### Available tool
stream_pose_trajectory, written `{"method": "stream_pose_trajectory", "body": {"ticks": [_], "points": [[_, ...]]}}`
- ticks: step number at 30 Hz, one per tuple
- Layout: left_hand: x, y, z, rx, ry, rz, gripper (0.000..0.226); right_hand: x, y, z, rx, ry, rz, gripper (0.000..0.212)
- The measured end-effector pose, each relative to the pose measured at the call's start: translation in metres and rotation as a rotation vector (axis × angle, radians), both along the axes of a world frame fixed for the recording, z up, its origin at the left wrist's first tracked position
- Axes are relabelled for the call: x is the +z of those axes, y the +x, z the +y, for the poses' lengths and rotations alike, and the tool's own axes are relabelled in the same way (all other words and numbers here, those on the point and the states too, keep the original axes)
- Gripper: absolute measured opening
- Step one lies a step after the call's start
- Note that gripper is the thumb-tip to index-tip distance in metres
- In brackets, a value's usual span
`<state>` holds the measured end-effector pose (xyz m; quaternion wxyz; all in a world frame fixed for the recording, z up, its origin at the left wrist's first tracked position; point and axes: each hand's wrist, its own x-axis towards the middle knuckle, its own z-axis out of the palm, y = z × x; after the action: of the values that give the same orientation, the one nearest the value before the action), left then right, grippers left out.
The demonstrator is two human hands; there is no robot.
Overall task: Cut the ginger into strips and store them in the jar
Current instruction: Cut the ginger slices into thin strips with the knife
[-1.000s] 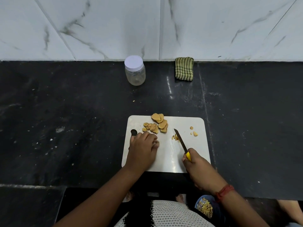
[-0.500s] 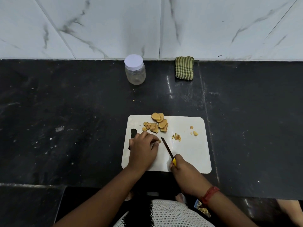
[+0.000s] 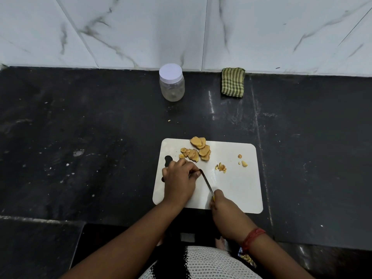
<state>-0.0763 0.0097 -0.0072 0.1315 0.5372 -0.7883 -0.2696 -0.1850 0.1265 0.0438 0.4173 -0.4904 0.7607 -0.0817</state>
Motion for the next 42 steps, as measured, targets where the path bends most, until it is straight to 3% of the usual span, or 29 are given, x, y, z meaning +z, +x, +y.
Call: {"method": "stream_pose_trajectory", "body": {"ticks": [3, 11, 22, 42], "points": [[-0.001, 0.0, -0.001, -0.013, -0.015, -0.008, 0.005, -0.003, 0.003, -0.002, 0.009, 0.022, 0.033, 0.026], [0.0, -0.004, 0.002, 0.016, -0.02, -0.028, 0.008, -0.004, 0.008, 0.013, 0.018, 0.052, 0.046, 0.04], [-0.005, 0.002, 0.002, -0.002, 0.001, 0.014, 0.003, -0.001, 0.003, 0.017, -0.042, -0.097, -0.007, 0.035], [-0.007, 0.002, -0.001, 0.022, 0.008, 0.043, 0.002, -0.003, 0.004, 0.002, 0.005, -0.023, 0.01, 0.031]]}}
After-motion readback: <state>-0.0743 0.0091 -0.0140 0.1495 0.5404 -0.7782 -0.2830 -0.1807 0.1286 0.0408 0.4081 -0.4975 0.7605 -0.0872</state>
